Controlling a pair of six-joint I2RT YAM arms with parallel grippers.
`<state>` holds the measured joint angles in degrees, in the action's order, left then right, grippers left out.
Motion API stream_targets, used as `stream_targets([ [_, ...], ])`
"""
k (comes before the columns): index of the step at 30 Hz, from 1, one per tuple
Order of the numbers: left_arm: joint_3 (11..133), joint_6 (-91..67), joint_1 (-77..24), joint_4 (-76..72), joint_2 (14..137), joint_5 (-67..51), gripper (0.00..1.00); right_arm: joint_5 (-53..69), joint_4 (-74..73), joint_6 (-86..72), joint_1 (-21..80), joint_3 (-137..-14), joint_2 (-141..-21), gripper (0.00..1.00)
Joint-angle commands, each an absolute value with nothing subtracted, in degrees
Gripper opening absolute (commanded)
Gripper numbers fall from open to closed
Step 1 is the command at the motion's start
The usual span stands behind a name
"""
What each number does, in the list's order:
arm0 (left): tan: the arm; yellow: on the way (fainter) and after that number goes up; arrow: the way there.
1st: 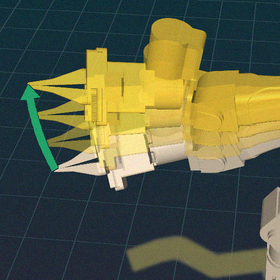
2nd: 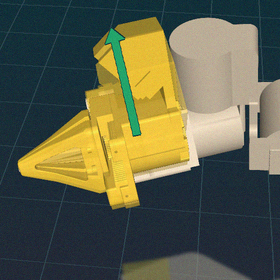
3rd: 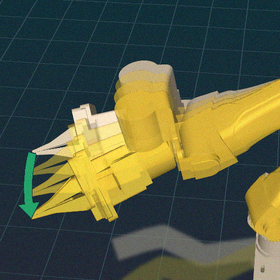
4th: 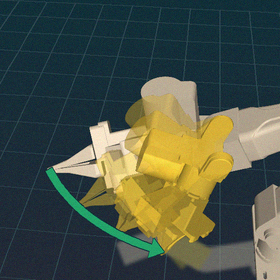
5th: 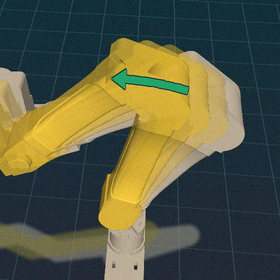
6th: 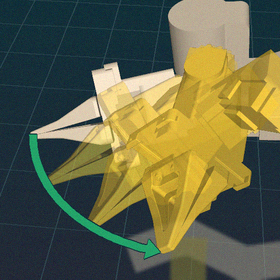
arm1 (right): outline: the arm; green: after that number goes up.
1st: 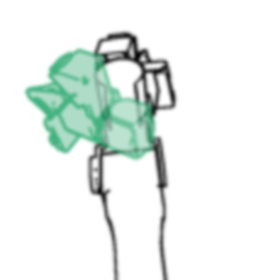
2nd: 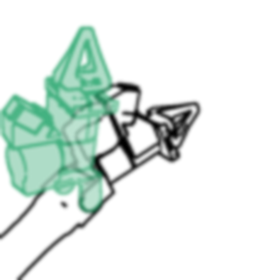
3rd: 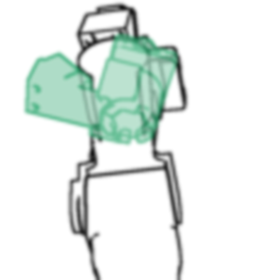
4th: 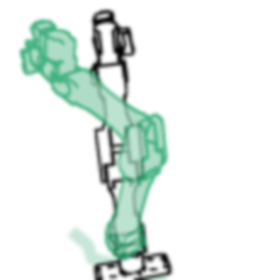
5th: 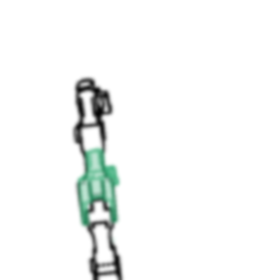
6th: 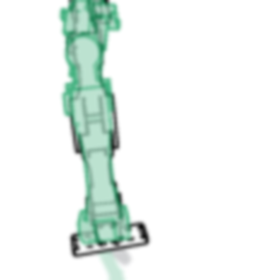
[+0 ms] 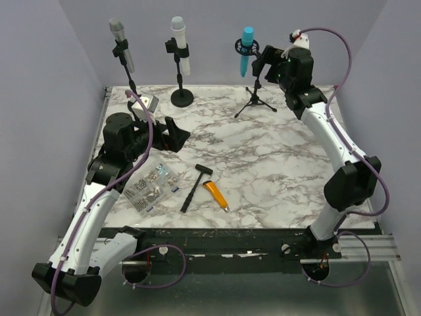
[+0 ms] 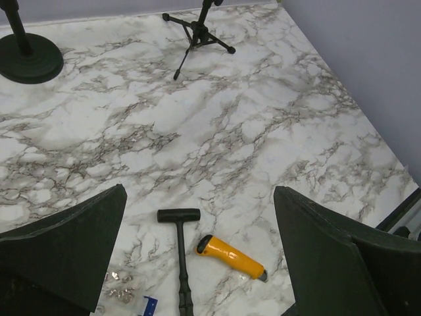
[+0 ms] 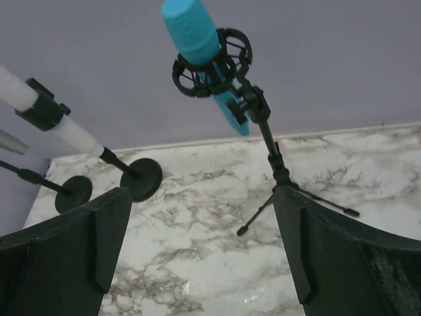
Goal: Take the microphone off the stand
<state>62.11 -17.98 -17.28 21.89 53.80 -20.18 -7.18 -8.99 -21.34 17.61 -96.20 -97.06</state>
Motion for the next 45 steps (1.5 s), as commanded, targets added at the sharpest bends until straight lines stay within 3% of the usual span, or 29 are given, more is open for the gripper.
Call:
stream_targets([
  [1,61.4,-17.2,-17.8,19.4,53.3,-19.6,0.99,-7.1,-5.8,-16.2,17.4,-106.4,-104.8,0.98],
  [22,58.8,-15.1,-18.3,16.5,57.5,-18.1,0.99,-6.6,7.0,-6.9,17.4,-137.9,-135.9,0.91],
  [27,58.7,-14.6,-18.3,16.6,58.2,-17.2,0.98,-7.0,12.5,-5.6,17.4,-141.8,-140.8,0.75],
  [39,58.8,-14.2,-18.4,17.0,59.1,-16.4,0.99,-6.8,17.1,-4.3,17.4,-147.1,-147.9,0.74],
  [45,58.9,-14.2,-18.4,17.1,59.4,-16.6,0.99,-5.5,17.6,-3.8,17.4,-147.7,-147.8,0.54],
])
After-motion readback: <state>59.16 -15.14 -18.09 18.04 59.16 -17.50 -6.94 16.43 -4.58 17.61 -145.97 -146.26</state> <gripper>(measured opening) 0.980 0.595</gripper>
